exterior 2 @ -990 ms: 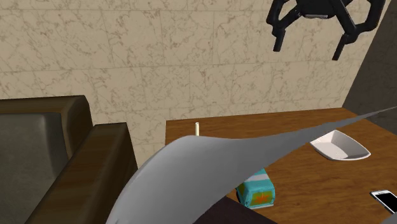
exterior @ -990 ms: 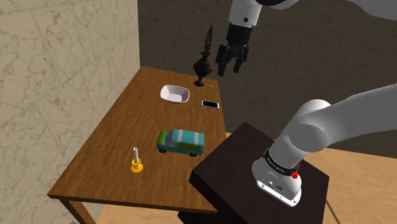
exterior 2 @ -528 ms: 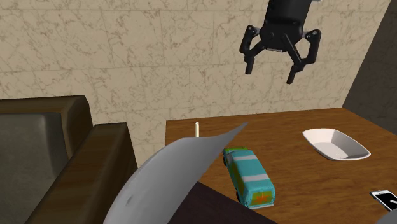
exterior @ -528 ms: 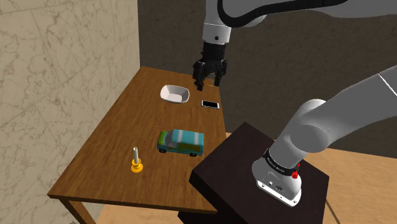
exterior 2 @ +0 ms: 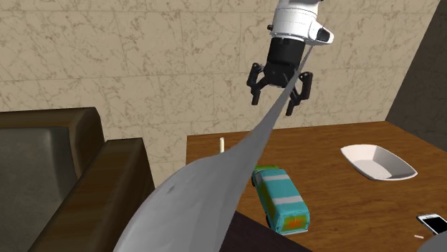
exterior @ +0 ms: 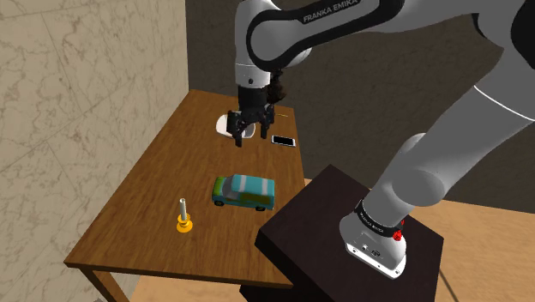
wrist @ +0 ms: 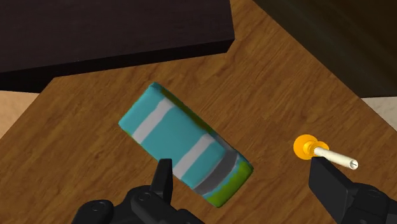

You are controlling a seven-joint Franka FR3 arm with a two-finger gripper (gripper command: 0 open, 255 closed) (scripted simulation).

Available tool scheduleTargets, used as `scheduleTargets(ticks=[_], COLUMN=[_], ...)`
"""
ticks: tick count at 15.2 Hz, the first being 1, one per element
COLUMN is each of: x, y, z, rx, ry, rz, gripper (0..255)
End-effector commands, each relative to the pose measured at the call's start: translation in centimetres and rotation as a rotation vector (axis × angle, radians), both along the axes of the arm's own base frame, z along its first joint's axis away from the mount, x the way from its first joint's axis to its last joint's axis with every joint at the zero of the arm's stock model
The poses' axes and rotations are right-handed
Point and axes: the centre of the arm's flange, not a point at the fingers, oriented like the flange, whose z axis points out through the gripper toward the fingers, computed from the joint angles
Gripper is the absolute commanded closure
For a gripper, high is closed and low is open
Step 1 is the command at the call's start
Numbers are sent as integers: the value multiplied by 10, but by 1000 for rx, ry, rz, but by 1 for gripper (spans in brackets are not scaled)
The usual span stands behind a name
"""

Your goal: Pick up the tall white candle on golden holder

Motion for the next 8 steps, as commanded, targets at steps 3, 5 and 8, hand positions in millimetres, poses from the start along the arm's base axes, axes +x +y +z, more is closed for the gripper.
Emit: scheduleTargets(ticks=[3, 5, 8], x=[19, 29, 43], y=[32, 49, 73], z=[-39, -59, -90], rx=[1, 1, 1], ry=[35, 53, 79], rz=[-2, -3, -4], gripper=[0, 0, 0])
